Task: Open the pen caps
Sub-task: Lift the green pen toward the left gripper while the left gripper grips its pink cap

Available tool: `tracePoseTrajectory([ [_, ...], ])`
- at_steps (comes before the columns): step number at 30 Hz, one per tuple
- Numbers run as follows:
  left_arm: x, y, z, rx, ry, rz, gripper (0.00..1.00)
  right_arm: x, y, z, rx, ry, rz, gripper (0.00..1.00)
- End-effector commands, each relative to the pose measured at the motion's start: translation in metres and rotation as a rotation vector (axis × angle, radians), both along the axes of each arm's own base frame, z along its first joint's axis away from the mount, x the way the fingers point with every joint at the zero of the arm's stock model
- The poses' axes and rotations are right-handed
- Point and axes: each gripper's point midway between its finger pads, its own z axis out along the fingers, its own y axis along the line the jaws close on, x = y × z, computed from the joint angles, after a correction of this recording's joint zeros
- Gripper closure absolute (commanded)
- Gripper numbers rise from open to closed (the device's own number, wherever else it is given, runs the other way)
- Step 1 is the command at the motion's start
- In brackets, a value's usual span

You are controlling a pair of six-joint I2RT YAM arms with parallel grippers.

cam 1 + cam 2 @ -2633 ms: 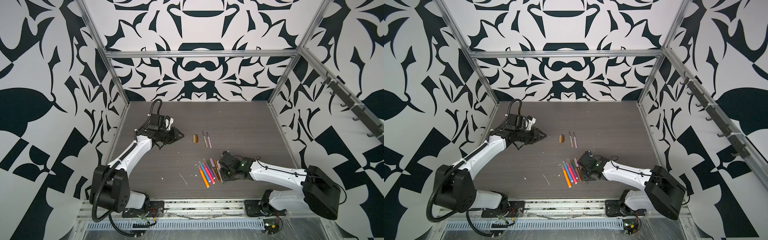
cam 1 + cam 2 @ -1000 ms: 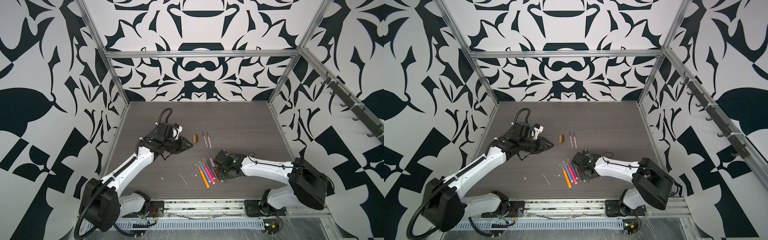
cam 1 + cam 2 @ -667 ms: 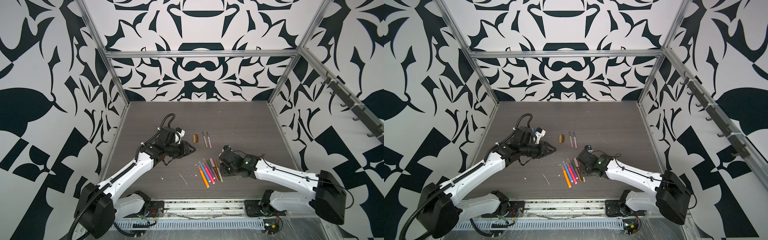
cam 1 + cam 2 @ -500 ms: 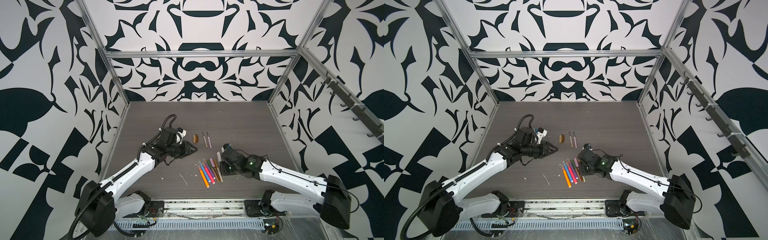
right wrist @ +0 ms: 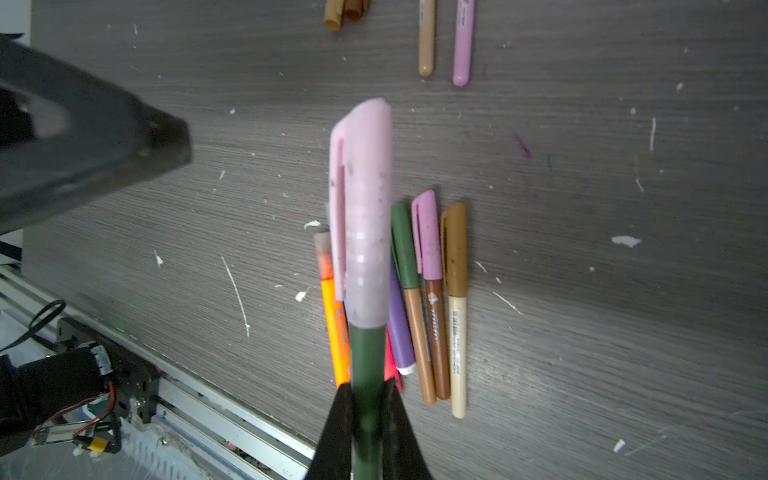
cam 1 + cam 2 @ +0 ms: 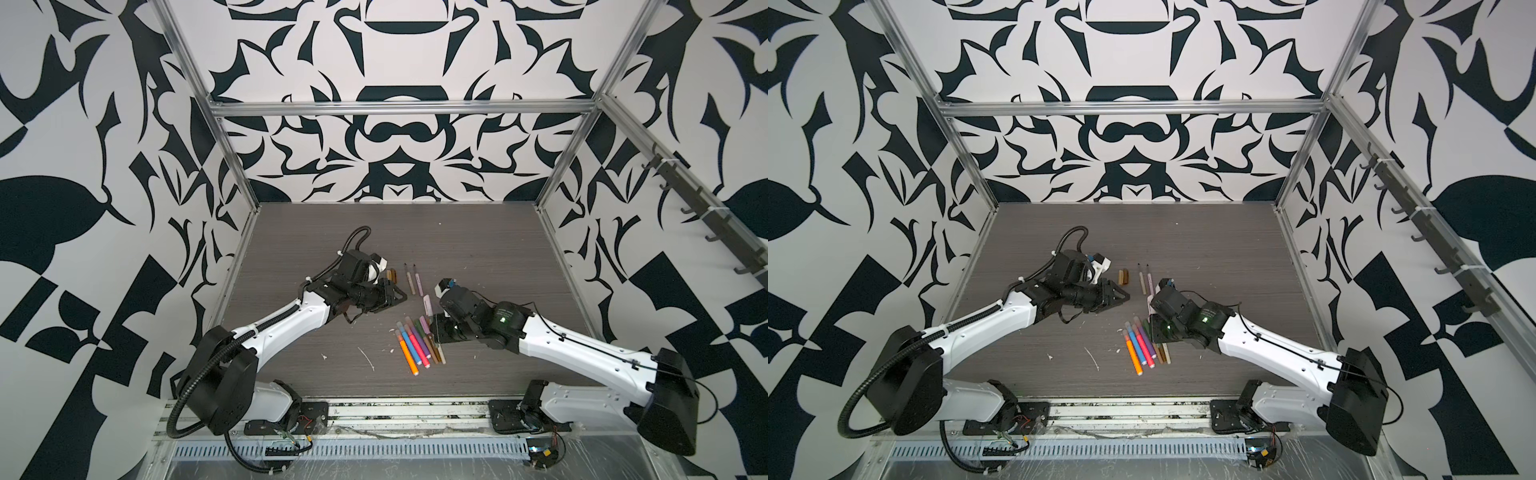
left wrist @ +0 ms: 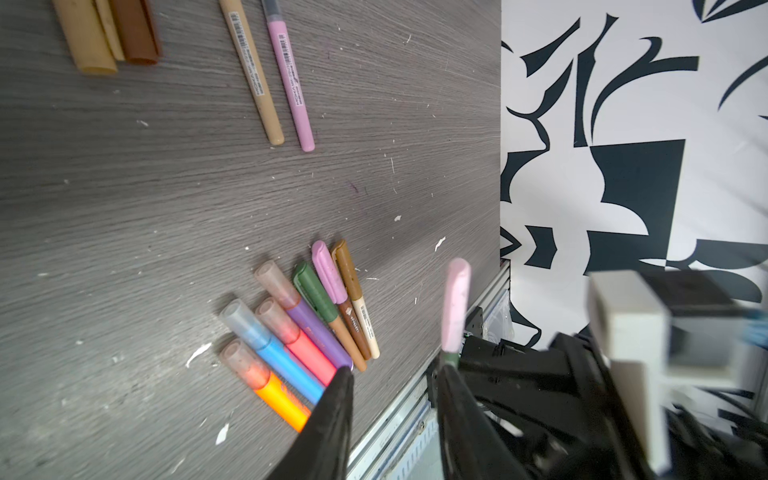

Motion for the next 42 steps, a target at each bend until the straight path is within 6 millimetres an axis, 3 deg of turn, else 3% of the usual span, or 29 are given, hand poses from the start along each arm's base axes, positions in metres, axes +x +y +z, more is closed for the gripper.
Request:
tracePoseTrajectory([
  [1, 0.007, -0.013, 0.012, -0.042, -0.015, -0.022, 0.63, 0.005, 0.005, 0.014, 0.013, -0.026, 0.024, 0.92],
  [10, 0.006, -0.023, 0.007, -0.08, 0.027, -0.042, 0.62, 0.015, 0.01, 0.017, 0.072, -0.02, 0.029, 0.92],
  [14, 0.006, -0.025, 0.012, -0.106, 0.029, -0.046, 0.63, 0.019, 0.019, 0.013, 0.114, 0.01, 0.033, 0.92],
  [26, 0.0, -0.028, 0.011, -0.147, 0.056, -0.054, 0.62, 0.028, 0.056, 0.028, 0.258, 0.032, 0.073, 0.93],
  [36, -0.007, -0.015, 0.011, -0.106, 0.03, -0.037, 0.63, 0.031, 0.04, 0.024, 0.176, 0.018, 0.028, 0.93],
  [42, -0.01, -0.009, 0.003, -0.071, 0.032, -0.024, 0.63, 0.028, 0.052, 0.031, 0.25, 0.019, 0.061, 0.93],
])
